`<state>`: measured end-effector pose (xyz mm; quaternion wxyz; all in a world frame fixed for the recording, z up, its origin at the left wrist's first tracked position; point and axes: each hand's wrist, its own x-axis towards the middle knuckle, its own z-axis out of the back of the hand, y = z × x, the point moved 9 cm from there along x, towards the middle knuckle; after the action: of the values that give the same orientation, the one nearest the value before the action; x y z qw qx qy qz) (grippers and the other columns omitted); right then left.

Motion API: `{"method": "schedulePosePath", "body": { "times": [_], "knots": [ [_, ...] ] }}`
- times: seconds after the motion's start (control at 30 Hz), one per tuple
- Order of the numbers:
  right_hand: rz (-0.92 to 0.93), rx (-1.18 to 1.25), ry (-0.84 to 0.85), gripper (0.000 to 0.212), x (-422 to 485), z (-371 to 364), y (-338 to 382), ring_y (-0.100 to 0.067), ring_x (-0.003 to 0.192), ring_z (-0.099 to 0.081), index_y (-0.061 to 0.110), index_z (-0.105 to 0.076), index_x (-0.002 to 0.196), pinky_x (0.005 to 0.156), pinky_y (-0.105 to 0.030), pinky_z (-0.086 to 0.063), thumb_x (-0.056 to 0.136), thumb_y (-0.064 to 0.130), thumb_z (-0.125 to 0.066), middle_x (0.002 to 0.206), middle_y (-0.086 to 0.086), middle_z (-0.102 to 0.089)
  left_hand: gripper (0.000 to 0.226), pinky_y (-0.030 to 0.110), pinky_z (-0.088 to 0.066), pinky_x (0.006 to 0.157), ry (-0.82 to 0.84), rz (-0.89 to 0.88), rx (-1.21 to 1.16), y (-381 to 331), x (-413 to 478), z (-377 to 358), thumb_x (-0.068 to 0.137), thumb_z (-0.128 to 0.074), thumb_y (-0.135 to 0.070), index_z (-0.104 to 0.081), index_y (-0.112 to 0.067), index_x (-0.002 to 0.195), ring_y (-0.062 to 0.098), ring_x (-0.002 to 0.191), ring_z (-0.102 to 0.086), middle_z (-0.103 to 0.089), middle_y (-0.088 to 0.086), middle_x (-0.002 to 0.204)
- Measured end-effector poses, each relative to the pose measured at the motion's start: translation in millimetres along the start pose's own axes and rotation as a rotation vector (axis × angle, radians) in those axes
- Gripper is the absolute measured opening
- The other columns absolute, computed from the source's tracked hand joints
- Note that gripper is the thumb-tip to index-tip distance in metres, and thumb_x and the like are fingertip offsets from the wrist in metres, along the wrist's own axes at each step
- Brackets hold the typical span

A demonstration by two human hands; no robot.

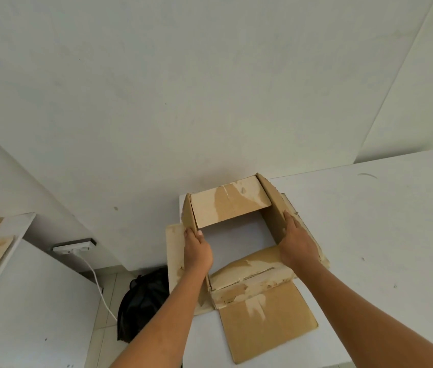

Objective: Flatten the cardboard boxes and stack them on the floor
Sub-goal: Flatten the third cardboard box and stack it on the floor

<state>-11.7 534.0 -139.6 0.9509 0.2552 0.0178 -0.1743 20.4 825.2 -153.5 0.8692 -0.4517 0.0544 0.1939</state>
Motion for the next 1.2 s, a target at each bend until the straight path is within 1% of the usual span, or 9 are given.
{"method": "schedulePosePath", "body": {
  "times": [0.13,0.27,0.43,0.63,0.8,0.87,0.97,1.1,1.2],
  "knots": [
    [0.062,-0.27,-0.048,0.075,-2,3,15,-0.035,0.158,-0.009,0.015,-0.003,0.165,0.128,-0.045,-0.018,0.101,0.007,-0.042,0.172,-0.009,-0.011,0.046,0.041,-0.043,0.097,-0.029,-0.03,-0.051,-6,-3,-1,0.111,-0.022,-0.032,-0.032,-0.015,0.152,0.033,0.128,-0.053,-0.053,0.011,0.144],
    [0.279,-0.342,-0.013,0.063,-14,-10,58,-0.03,0.159,0.0,0.02,-0.012,0.165,0.129,-0.046,-0.006,0.109,0.039,-0.031,0.172,-0.004,-0.01,0.045,0.041,-0.042,0.097,-0.042,-0.029,-0.068,-7,0,-7,0.11,-0.023,-0.032,-0.036,-0.015,0.15,0.033,0.128,-0.053,-0.053,0.01,0.144],
    [0.44,-0.297,0.243,0.07,-34,-65,95,-0.026,0.155,-0.021,0.021,-0.029,0.161,0.128,-0.045,-0.014,0.103,0.059,-0.033,0.165,-0.003,-0.034,0.046,0.042,-0.041,0.1,-0.036,-0.03,-0.091,-1,4,-8,0.11,-0.022,-0.033,-0.035,-0.016,0.151,0.035,0.13,-0.052,-0.053,0.011,0.144],
    [0.345,-0.467,0.513,0.071,-33,-86,76,-0.032,0.132,-0.05,0.016,-0.058,0.142,0.109,-0.047,-0.041,0.099,0.065,-0.03,0.144,-0.012,-0.055,0.048,0.042,-0.039,0.107,0.008,-0.041,-0.174,4,8,-11,0.11,-0.022,-0.034,-0.033,-0.017,0.154,0.032,0.132,-0.049,-0.05,0.008,0.147],
    [0.528,-0.442,0.164,0.064,-34,-59,97,-0.026,0.129,-0.044,0.024,-0.051,0.141,0.118,-0.048,-0.029,0.099,0.065,-0.027,0.138,-0.003,-0.05,0.043,0.044,-0.04,0.112,0.079,-0.018,-0.444,14,12,-9,0.11,-0.031,-0.032,-0.044,-0.02,0.149,0.025,0.129,-0.052,-0.056,0.002,0.138],
    [0.568,-0.358,0.013,0.063,-40,-43,101,-0.023,0.134,-0.041,0.026,-0.048,0.143,0.123,-0.047,-0.022,0.099,0.065,-0.026,0.14,0.001,-0.049,0.04,0.037,-0.041,0.108,0.094,-0.019,-0.483,14,10,-5,0.111,-0.031,-0.029,-0.046,-0.019,0.147,0.019,0.121,-0.053,-0.056,-0.003,0.131],
    [0.62,-0.228,-0.211,0.061,-54,-19,104,-0.023,0.139,-0.04,0.024,-0.049,0.145,0.126,-0.049,-0.018,0.1,0.063,-0.034,0.142,0.002,-0.049,0.04,0.044,-0.046,0.106,0.111,-0.022,-0.493,13,8,-4,0.11,-0.03,-0.032,-0.048,-0.02,0.145,0.023,0.118,-0.058,-0.062,0.003,0.129],
    [0.721,-0.081,-0.448,0.054,-73,5,108,-0.026,0.137,-0.046,0.016,-0.059,0.139,0.125,-0.051,-0.022,0.1,0.053,-0.054,0.136,-0.004,-0.057,0.04,0.043,-0.049,0.1,0.099,-0.012,-0.522,10,6,-8,0.11,-0.035,-0.031,-0.049,-0.018,0.144,0.03,0.117,-0.06,-0.063,0.011,0.127],
    [0.785,0.017,-0.618,0.033,-83,29,113,-0.025,0.118,-0.058,0.014,-0.071,0.117,0.117,-0.05,-0.035,0.098,0.039,-0.064,0.118,-0.004,-0.065,0.041,0.048,-0.049,0.1,0.112,0.021,-0.537,14,12,-17,0.107,-0.038,-0.035,-0.048,-0.02,0.143,0.034,0.115,-0.06,-0.063,0.014,0.128]
  ]
}}
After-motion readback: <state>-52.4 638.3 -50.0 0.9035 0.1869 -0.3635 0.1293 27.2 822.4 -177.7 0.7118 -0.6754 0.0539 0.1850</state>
